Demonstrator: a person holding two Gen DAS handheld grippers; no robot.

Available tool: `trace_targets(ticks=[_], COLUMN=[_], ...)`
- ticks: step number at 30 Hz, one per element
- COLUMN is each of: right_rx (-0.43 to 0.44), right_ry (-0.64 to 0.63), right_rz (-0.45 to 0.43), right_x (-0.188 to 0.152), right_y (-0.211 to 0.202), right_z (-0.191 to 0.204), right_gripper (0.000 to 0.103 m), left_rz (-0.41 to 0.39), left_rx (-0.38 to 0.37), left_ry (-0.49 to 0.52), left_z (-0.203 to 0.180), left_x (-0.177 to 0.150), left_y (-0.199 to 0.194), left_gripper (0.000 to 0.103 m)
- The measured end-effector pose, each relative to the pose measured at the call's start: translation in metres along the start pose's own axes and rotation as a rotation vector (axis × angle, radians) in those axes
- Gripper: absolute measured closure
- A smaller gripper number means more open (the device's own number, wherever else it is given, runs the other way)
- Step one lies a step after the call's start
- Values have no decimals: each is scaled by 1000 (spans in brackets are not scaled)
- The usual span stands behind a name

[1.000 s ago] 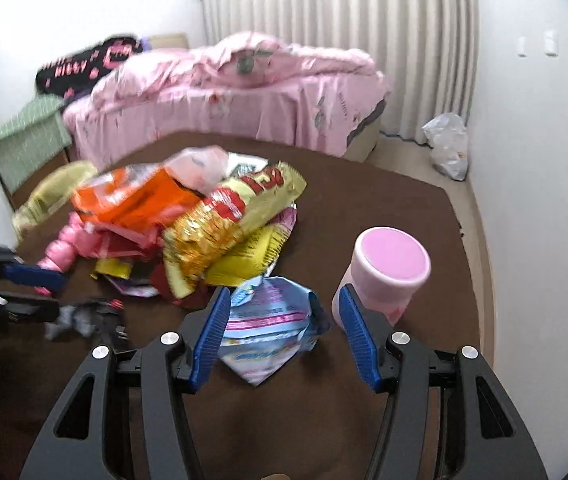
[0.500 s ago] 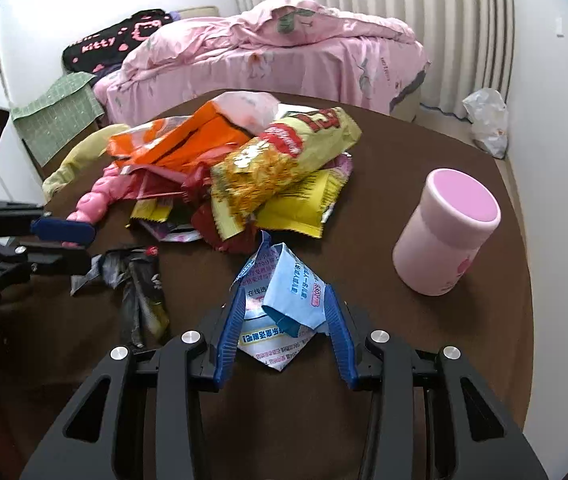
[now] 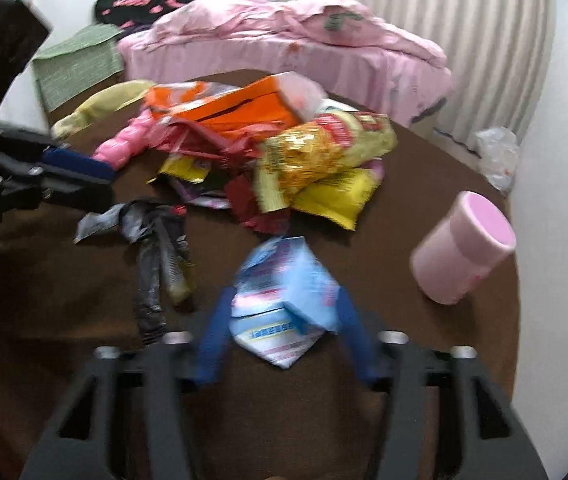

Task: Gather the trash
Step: 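Grasp the black wrapper with the left gripper while the right gripper grasps the blue packet, then carry both wrappers over the yellow trash bag and open both grippers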

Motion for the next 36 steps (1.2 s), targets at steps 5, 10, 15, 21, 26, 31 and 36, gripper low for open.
trace_targets(ticks=[5,10,15,21,26,31,36], right_rx=[5,-11,-48,-80,-89,-96,-88], right_ry=[116,190,263,309,313,281,250], right_rz=[-30,-56,-85,-92,-123,-174,-230], right_x=[0,-3,-3,-7,-1,23,61], right_y=[-16,-34,-51,-57,-71,-89,-105], right_z=[-22,-38,-57,-67,-66,-55,-37], right_gripper=[95,98,98,98,98,98,98], left_rz=[4,10,36,94,34,-136,-276], left_rx=[-4,-15,-20,21,18,60,114], left_ry=[-1,13,41,36,56,118,159], left_z=[1,-6,-15,-12,-18,-22,-13], left_x=[-1,-2,0,0,1,25,50], left_y=[0,2,12,38,18,-37,-92], left_gripper=[57,57,57,80,81,81,81])
Point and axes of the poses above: each gripper's, at about its wrist camera, not at the fingertips, and y roughly the way its jaws point, z to its left, x to its top, the point moved 10 cm from there along y, roughly the way its jaws point, and after that the axes turned 8 degrees about -x, right-handed, at the moved point
